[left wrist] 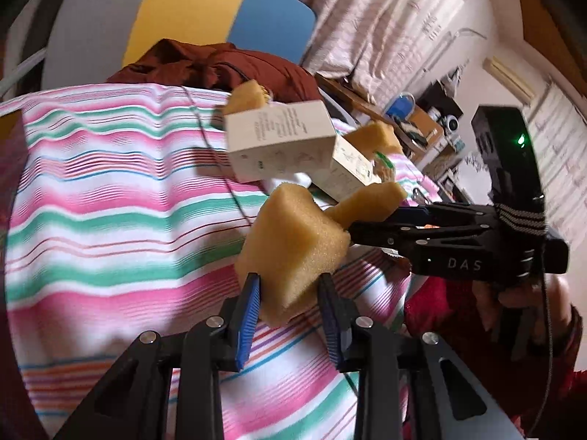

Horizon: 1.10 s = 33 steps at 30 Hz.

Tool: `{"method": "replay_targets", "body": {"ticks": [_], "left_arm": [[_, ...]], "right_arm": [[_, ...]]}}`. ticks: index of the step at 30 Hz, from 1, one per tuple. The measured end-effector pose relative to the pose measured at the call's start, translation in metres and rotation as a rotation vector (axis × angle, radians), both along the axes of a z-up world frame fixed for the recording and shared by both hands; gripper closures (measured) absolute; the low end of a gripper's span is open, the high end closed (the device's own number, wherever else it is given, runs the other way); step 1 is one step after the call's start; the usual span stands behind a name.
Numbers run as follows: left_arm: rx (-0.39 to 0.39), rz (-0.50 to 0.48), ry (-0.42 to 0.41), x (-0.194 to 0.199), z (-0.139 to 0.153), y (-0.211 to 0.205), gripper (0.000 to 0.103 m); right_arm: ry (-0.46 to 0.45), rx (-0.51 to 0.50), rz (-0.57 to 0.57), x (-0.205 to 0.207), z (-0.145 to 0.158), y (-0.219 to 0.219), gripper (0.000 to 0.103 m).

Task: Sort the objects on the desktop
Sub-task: 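Carry both sponges over the gold tray and open both tools to drop them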

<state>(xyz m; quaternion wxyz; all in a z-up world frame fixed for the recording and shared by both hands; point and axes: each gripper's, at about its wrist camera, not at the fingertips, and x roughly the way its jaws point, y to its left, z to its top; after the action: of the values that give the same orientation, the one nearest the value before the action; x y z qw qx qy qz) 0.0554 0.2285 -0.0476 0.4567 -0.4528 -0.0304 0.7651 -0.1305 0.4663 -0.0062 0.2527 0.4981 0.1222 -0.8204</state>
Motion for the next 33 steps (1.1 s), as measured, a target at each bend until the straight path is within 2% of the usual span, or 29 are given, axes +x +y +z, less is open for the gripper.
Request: {"method": "replay_targets", "body": {"ticks": [4, 10, 16, 20, 23, 27, 33], "left_arm": [[0.042, 0.044, -0.016, 0.003, 0.009, -0.024, 0.072], [0.059, 0.117, 0.026, 0.002, 0.034, -0.07, 0.072], [0.078, 0.215, 0.071, -0.015, 0.058, -0.122, 0.072], [0.041, 0.301, 0.095, -0.032, 0.065, -0.164, 0.072], [0.014, 0.369, 0.09, -0.049, 0.066, -0.196, 0.072], [-0.041, 0.446, 0.074, -0.076, 0.06, -0.23, 0.072], [-0.131, 0.535, 0.041, -0.122, 0.042, -0.269, 0.072]], "right_arm": [[0.011, -0.014, 0.005, 0.003, 0.002, -0.004, 0.048], [0.122, 0.048, 0.056, 0.027, 0.018, -0.037, 0.048], [0.174, 0.028, 0.173, 0.052, 0.039, -0.099, 0.048], [0.2, -0.02, 0.254, 0.065, 0.056, -0.149, 0.047], [0.187, -0.066, 0.305, 0.071, 0.062, -0.187, 0.047], [0.102, -0.135, 0.362, 0.073, 0.057, -0.243, 0.047], [0.014, -0.142, 0.415, 0.062, 0.035, -0.322, 0.047]]}}
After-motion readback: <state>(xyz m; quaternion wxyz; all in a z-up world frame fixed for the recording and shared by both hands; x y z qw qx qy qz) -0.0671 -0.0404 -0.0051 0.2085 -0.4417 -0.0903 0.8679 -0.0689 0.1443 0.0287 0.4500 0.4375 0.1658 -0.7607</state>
